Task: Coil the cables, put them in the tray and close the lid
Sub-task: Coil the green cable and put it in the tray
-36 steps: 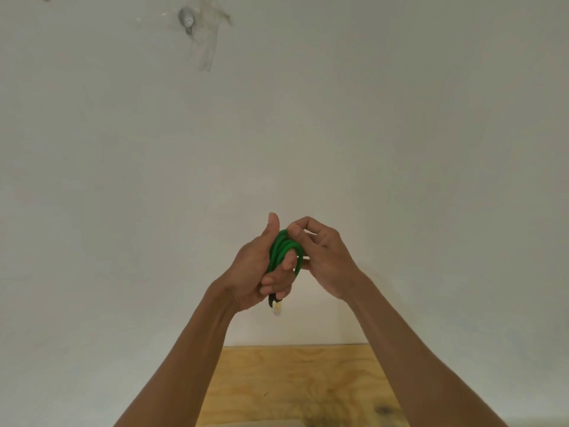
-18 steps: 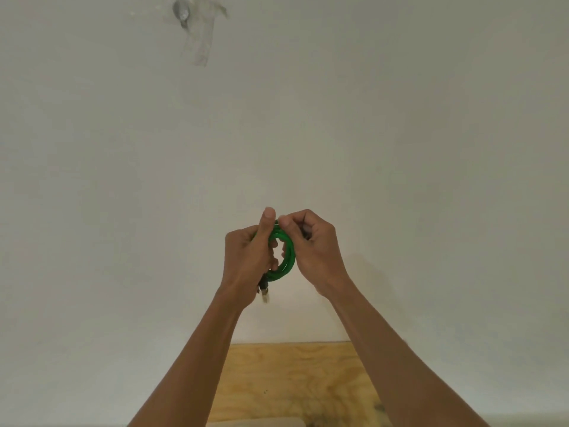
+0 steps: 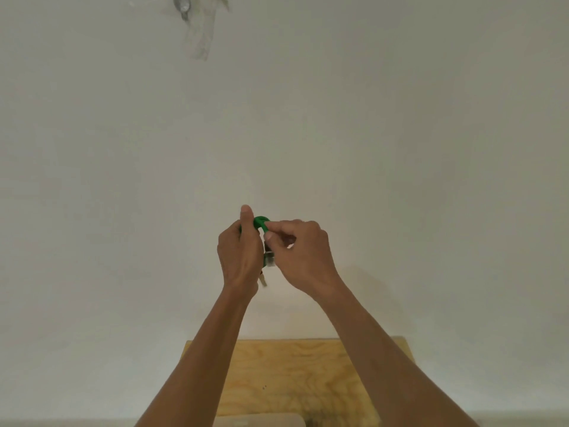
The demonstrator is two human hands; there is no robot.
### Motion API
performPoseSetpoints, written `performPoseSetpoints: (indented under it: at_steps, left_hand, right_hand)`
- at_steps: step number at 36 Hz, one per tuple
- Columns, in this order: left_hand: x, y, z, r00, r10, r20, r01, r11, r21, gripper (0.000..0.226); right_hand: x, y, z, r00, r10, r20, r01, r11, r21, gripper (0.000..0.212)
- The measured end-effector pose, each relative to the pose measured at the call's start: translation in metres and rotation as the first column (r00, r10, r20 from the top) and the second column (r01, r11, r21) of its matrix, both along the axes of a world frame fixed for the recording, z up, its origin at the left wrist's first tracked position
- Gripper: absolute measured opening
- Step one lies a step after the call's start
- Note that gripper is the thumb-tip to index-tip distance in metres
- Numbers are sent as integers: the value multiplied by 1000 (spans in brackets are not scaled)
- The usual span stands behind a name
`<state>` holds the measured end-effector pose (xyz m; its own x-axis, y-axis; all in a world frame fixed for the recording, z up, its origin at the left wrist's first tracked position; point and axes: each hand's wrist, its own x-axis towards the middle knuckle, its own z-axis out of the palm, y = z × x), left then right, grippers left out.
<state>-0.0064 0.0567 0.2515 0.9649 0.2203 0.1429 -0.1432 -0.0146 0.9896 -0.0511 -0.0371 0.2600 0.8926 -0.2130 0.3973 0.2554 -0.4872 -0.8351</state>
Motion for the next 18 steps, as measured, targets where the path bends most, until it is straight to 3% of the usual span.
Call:
performPoseSetpoints:
  at_steps: [6,10,12,14,16,18]
  left_hand:
    - [-6,2,12,999,-49,-2,49,992,-114,51]
    - [-12,6,20,996,-94,-6,92,983,-159,48]
    - [-12,8,23,994,-100,-49,88,976,-197,47]
    - [-9,12,24,989,-114,-96,89,967,-237,48]
    - [-8,13,23,982,-139,-130,104,964,-246,46]
    - [-9,13,22,974,-172,-148,126,953,-276,44]
  right_hand:
    - [5,-3,-5,997,-37,67,24,982,187,13]
    - [6,-4,-12,985,-110,132,91,985,148,27]
    - [8,-4,-15,991,-96,89,84,988,130,43]
    - [10,-5,-16,999,22,-34,-16,989,150,50]
    - [11,-6,-18,990,113,-86,-97,980,173,41]
    - [10,-2,-19,992,101,-70,-87,980,180,33]
